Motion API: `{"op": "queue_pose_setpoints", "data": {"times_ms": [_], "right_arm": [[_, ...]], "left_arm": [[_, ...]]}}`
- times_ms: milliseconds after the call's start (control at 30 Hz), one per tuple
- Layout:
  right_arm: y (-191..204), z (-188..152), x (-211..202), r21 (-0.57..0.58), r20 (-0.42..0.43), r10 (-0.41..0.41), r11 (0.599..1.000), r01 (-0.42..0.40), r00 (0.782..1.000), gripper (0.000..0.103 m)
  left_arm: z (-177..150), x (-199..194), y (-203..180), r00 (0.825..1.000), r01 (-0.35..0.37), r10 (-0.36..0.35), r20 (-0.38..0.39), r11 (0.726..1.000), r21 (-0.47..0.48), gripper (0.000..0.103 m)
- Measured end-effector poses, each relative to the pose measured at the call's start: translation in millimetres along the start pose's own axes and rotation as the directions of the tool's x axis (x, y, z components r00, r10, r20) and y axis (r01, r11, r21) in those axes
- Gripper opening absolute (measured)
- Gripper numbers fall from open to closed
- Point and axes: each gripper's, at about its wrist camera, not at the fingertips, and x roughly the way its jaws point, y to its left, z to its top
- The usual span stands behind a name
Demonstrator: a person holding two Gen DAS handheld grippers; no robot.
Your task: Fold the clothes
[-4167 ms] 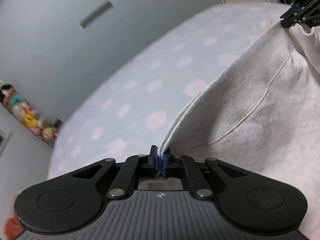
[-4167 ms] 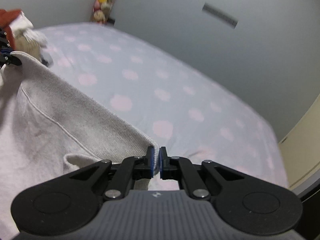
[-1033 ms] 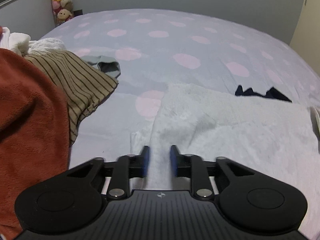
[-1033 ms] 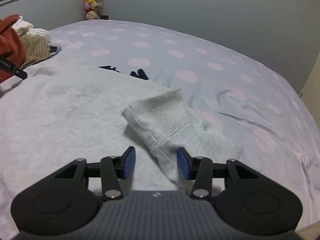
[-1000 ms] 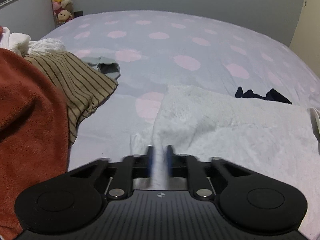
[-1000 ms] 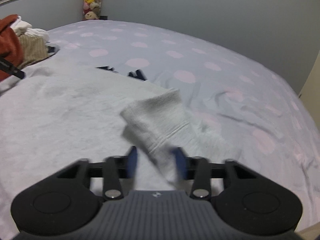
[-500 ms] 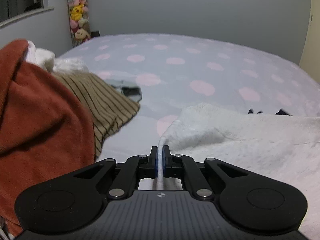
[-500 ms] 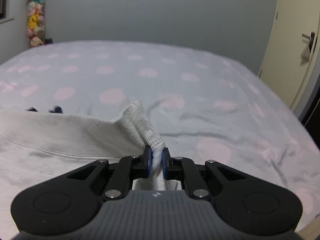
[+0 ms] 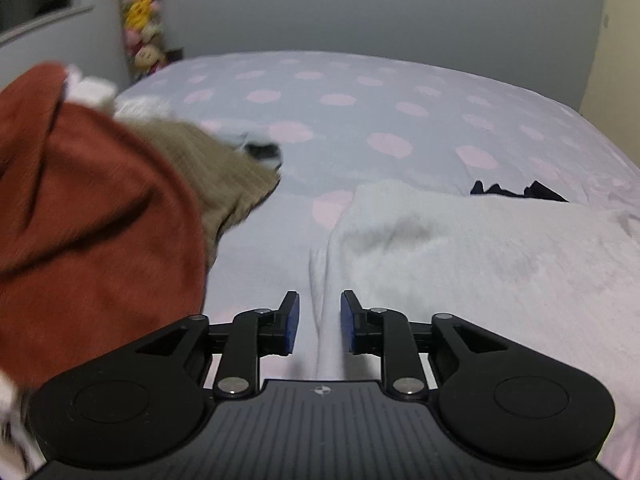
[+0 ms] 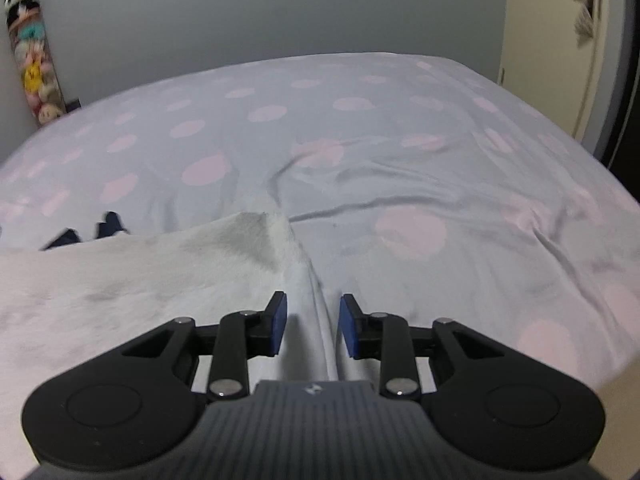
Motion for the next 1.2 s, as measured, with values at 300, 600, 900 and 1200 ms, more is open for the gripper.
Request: {"op": "queue_pose_setpoints", "data": {"times_ms": [300,600,900,1200], "right_arm": [[-27.2,-57.8,-73.5,0.074,-0.161,0.043,0.997,-0.032,0.986,0.040],[-3.4,-98.9,-70.9,-0.258,-0.356,0.023,0.958,-0.122,0.934,0.038],[1.0,-97.4,-55.8,-0.279,-0.362,0.005,0.954,-0.113,0.932,0.011],[-0.5,-100.7,-55.4,-0.320,-0.302,-0.224,0.939,0.123,0.927,0.000]], "left_arm": [[-56.1,-42.8,22.5,0.998,0.007,-0.018,-0.058,0.984,-0.179,0.030],[-90.8,-54.9,9.5,0.990,0.003,-0.019,-0.137,0.993,-0.114,0.029],[-96.0,-69.3,6.0,0.992,0.028,-0.045,-0.117,0.989,-0.148,0.029],[-97.8,-80.0,19.2,0.994,-0.004,-0.018,-0.110,0.980,-0.198,0.029]]}}
